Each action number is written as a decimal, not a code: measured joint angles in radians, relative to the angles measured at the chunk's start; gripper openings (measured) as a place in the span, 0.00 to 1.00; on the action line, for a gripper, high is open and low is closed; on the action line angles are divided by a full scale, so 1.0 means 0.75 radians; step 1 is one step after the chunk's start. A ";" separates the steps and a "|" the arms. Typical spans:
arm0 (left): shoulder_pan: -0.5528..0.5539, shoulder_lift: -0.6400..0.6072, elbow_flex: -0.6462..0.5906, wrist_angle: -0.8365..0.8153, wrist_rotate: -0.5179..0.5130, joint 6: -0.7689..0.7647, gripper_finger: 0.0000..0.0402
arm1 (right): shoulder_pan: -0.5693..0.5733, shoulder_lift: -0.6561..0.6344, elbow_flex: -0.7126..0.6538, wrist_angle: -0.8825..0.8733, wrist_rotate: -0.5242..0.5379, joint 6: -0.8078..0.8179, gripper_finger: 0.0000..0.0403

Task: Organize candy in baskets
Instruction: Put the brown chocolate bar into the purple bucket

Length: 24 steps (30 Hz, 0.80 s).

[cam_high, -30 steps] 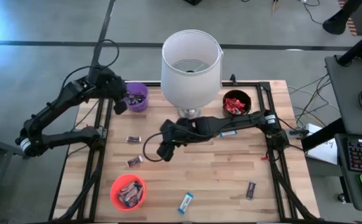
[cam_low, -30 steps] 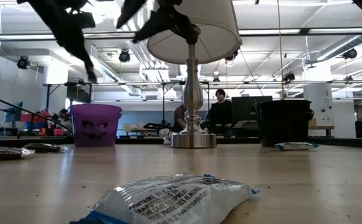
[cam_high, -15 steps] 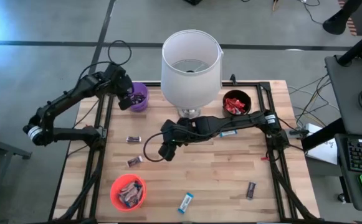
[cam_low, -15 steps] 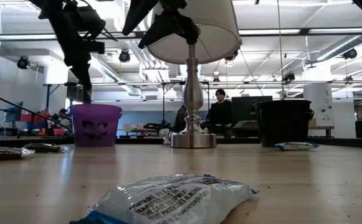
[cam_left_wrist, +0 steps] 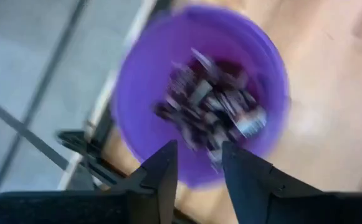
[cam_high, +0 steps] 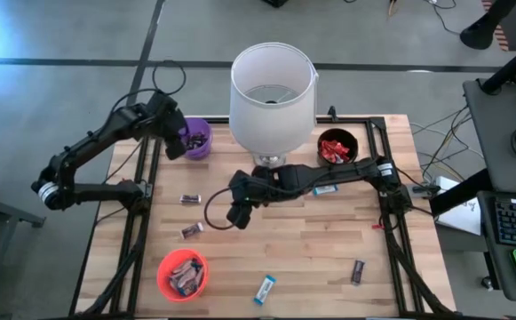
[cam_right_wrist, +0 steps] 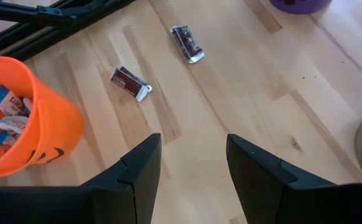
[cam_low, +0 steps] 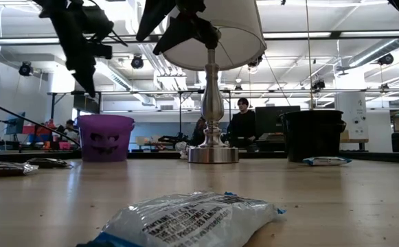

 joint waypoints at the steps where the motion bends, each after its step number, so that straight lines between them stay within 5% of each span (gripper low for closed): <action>1: 0.000 -0.009 0.000 -0.045 0.024 0.001 0.28 | 0.000 0.000 0.000 0.000 0.000 -0.008 0.42; 13: -0.025 -0.192 0.000 -0.474 0.514 -0.038 0.34 | -0.023 0.000 -0.001 0.000 0.001 -0.081 0.42; 24: -0.152 -0.298 -0.061 -0.616 0.560 -0.090 0.34 | -0.041 0.000 -0.001 0.002 0.001 -0.079 0.42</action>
